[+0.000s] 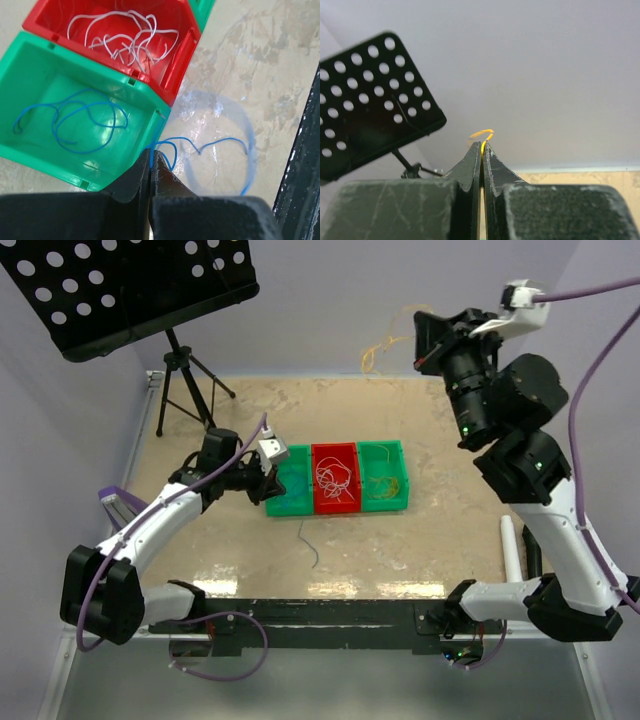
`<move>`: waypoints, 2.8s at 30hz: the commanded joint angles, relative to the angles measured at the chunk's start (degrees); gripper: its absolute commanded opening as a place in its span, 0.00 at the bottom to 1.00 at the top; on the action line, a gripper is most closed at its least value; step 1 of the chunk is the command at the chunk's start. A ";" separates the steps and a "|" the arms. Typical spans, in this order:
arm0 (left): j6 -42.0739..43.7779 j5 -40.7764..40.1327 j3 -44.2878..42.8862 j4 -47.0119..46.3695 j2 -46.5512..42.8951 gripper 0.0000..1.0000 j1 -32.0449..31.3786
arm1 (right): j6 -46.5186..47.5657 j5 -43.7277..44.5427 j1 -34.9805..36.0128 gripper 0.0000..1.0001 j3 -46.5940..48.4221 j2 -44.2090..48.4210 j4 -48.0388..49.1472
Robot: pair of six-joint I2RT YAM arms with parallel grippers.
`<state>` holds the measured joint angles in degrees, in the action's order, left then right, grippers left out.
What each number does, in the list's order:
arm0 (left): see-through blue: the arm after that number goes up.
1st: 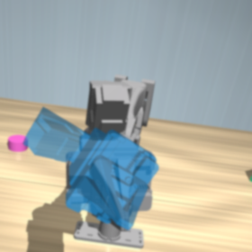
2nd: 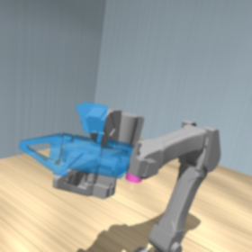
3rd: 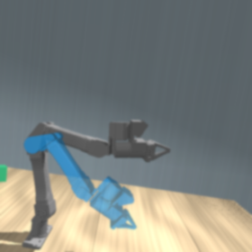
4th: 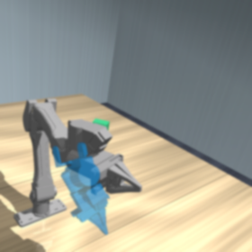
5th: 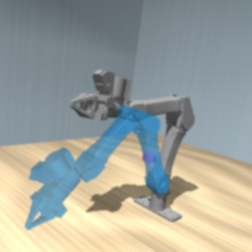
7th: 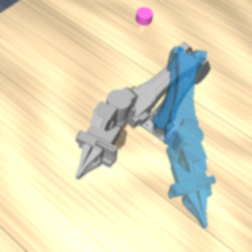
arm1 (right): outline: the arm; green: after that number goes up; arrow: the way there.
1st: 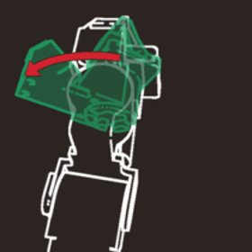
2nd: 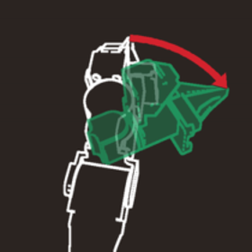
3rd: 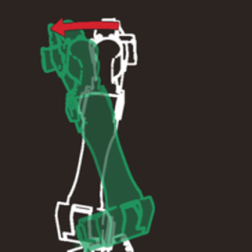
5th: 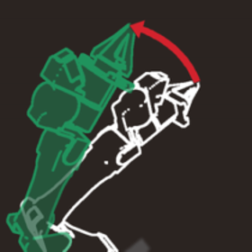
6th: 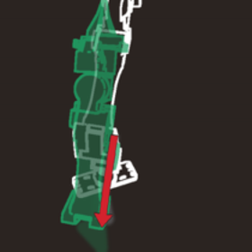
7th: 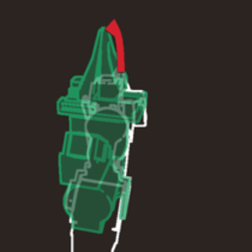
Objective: Untangle the cables
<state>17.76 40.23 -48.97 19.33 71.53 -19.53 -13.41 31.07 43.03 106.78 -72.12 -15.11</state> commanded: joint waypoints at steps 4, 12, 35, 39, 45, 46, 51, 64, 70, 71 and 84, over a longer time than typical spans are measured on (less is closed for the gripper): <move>5.79 -3.05 -0.25 2.90 1.86 0.00 0.11 | 4.53 6.97 -0.49 0.00 6.33 0.31 0.53; 4.83 0.81 -7.44 5.45 0.02 0.00 0.11 | 3.48 5.14 -1.01 0.00 3.45 -0.40 -0.01; -0.36 -1.29 -33.12 7.04 -0.60 0.00 0.11 | -6.01 2.07 -6.55 0.00 -31.37 6.37 6.50; 0.26 -2.52 -31.54 5.37 0.28 0.00 0.11 | -6.89 1.71 -7.34 0.00 -33.48 6.55 6.59; 0.35 -3.49 -29.26 2.03 1.25 0.00 0.11 | -8.12 1.36 -8.40 0.00 -36.38 7.25 6.59; 0.09 -3.40 -28.73 1.07 1.42 0.00 0.11 | -8.47 1.10 -8.48 0.00 -36.82 7.25 6.59; -1.41 -2.43 -27.67 -1.93 2.47 0.00 0.11 | -9.70 1.36 -8.84 0.00 -39.28 8.22 6.50; 2.98 -8.50 -21.35 -5.88 4.15 0.00 0.19 | -13.66 3.82 -9.27 0.00 -43.32 7.87 2.81; 4.30 -10.34 -18.45 -8.43 4.85 0.00 0.19 | -16.47 5.67 -10.15 0.00 -43.94 3.30 0.00; 4.39 -10.52 -17.83 -8.69 5.20 0.00 0.19 | -16.73 5.49 -10.42 0.00 -44.20 2.69 0.17; 7.81 -14.12 -11.24 -6.60 10.56 0.00 0.11 | -21.39 6.72 -10.86 0.00 -48.95 -5.22 0.96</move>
<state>22.81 27.99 -60.75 12.19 80.14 -19.53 -31.77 35.11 32.29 59.29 -76.16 -15.42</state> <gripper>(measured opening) 0.020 0.010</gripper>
